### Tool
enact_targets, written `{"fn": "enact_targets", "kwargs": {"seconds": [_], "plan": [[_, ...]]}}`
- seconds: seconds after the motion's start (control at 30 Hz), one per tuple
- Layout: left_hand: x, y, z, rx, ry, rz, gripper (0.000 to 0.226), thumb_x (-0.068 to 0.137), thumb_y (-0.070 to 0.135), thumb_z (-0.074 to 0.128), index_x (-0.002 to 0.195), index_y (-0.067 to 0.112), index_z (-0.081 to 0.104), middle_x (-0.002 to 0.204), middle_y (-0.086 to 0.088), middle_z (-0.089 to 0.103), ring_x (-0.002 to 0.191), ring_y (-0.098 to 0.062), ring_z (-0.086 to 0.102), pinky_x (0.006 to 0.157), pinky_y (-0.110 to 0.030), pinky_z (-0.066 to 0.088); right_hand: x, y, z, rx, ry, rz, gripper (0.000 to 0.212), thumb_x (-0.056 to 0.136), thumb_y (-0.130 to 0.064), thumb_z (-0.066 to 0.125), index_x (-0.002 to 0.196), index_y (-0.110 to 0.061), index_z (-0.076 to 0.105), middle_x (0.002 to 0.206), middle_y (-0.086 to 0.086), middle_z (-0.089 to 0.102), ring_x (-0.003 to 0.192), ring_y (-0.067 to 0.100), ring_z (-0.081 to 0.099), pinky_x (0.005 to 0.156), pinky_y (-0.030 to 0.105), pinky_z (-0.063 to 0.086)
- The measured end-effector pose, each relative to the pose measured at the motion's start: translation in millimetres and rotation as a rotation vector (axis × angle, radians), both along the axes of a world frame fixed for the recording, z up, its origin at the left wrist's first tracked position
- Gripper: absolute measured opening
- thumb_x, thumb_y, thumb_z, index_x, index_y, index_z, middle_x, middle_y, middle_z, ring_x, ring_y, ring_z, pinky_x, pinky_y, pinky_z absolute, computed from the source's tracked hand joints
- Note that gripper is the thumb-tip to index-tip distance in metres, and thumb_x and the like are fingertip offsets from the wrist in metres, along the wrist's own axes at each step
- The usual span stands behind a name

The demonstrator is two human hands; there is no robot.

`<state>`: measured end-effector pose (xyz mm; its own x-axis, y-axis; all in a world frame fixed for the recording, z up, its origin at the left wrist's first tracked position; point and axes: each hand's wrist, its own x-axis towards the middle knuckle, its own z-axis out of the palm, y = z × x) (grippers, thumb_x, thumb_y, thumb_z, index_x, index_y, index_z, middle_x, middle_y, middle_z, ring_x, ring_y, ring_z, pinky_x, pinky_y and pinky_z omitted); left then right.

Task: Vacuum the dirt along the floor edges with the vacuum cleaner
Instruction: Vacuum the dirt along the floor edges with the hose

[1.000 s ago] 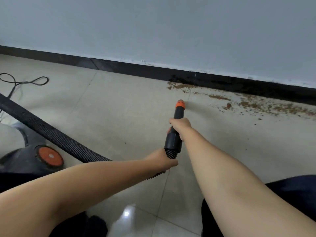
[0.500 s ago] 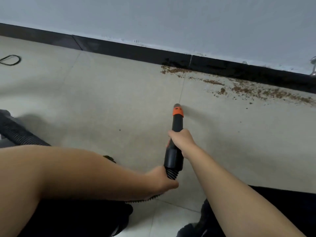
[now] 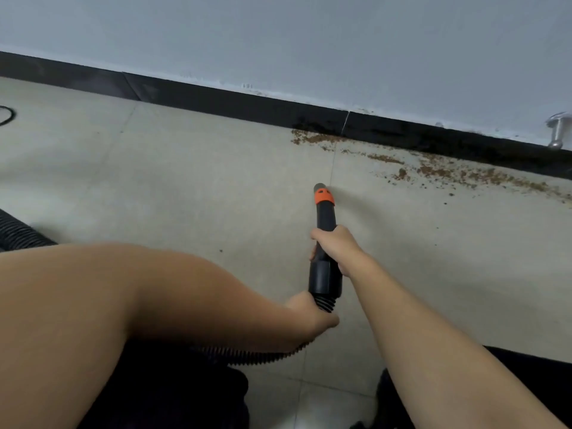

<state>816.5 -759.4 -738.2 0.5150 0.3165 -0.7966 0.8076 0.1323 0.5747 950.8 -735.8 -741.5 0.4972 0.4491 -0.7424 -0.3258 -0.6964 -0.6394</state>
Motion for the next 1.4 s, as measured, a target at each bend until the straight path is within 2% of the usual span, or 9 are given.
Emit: {"fn": "enact_targets", "kwargs": {"seconds": [0.2,0.4,0.5,0.6,0.9,1.0,1.1,1.17,1.4], "plan": [[28.0,31.3,5.2,-0.020,0.052,-0.171,0.015,0.077,0.019,0.063,0.085,0.018,0.051,0.068,-0.002,0.051,0.058,-0.017,0.049,0.057,-0.027,0.046,26.0,-6.8,1.6,0.084,0.167,-0.331,0.021,0.087,-0.010,0.059,0.104,-0.007,0.046,0.064,0.010,0.057,0.047,0.020,0.056,0.047,0.025,0.049],[73.7,18.5,12.1,-0.005,0.022,-0.317,0.016,0.078,0.020,0.064,0.087,0.017,0.050,0.072,-0.004,0.052,0.059,-0.018,0.050,0.057,-0.028,0.046,72.8,-36.2,3.5,0.008,0.123,-0.559,0.013,0.086,-0.006,0.056,0.095,-0.005,0.047,0.063,0.009,0.053,0.049,0.021,0.053,0.042,0.024,0.048],[96.4,16.7,17.5,-0.025,-0.012,-0.309,0.018,0.080,0.015,0.062,0.079,0.018,0.045,0.068,-0.002,0.047,0.055,-0.016,0.045,0.053,-0.025,0.042,95.5,-40.0,6.8,-0.009,0.120,-0.584,0.009,0.087,-0.006,0.057,0.088,-0.006,0.047,0.062,0.009,0.053,0.047,0.020,0.053,0.038,0.021,0.047],[112.9,22.4,20.1,-0.041,-0.032,-0.303,0.018,0.082,0.013,0.062,0.079,0.017,0.044,0.069,-0.003,0.046,0.056,-0.016,0.045,0.055,-0.026,0.042,114.7,-36.4,6.6,-0.001,0.142,-0.592,0.010,0.087,-0.008,0.058,0.088,-0.007,0.047,0.063,0.009,0.054,0.049,0.020,0.054,0.045,0.026,0.048],[101.0,33.3,20.5,-0.066,0.002,-0.134,0.019,0.080,0.011,0.063,0.083,0.014,0.045,0.071,-0.005,0.047,0.061,-0.018,0.048,0.061,-0.030,0.046,104.6,2.4,10.7,0.010,0.205,-0.337,0.010,0.086,-0.010,0.060,0.091,-0.006,0.052,0.061,0.008,0.058,0.047,0.020,0.057,0.045,0.025,0.050],[103.8,42.1,30.0,-0.056,0.021,-0.217,0.018,0.081,0.014,0.065,0.083,0.012,0.046,0.070,-0.005,0.050,0.058,-0.018,0.050,0.059,-0.029,0.048,107.7,2.4,12.8,0.016,0.206,-0.345,0.010,0.085,-0.010,0.059,0.091,-0.007,0.052,0.063,0.008,0.058,0.050,0.020,0.057,0.050,0.027,0.050],[116.4,53.0,42.4,-0.041,0.006,-0.425,0.021,0.081,0.017,0.067,0.090,0.010,0.050,0.075,-0.007,0.055,0.061,-0.022,0.055,0.066,-0.034,0.053,124.5,-13.3,12.3,0.020,0.222,-0.477,0.012,0.087,-0.010,0.058,0.093,-0.007,0.048,0.066,0.009,0.056,0.053,0.021,0.055,0.054,0.032,0.049],[126.8,57.1,46.1,-0.033,-0.013,-0.524,0.021,0.082,0.018,0.067,0.088,0.010,0.050,0.074,-0.007,0.055,0.060,-0.022,0.056,0.064,-0.033,0.053,136.3,-24.4,11.3,0.014,0.229,-0.563,0.011,0.087,-0.010,0.057,0.092,-0.009,0.047,0.064,0.008,0.055,0.052,0.020,0.055,0.053,0.033,0.048],[147.9,48.2,32.4,-0.094,0.018,-0.456,0.021,0.085,0.014,0.067,0.080,0.011,0.046,0.069,-0.006,0.052,0.053,-0.018,0.051,0.050,-0.027,0.047,156.1,-25.9,1.6,-0.006,0.169,-0.572,0.011,0.084,-0.008,0.058,0.087,-0.008,0.047,0.059,0.009,0.056,0.048,0.021,0.056,0.051,0.032,0.049]]}}
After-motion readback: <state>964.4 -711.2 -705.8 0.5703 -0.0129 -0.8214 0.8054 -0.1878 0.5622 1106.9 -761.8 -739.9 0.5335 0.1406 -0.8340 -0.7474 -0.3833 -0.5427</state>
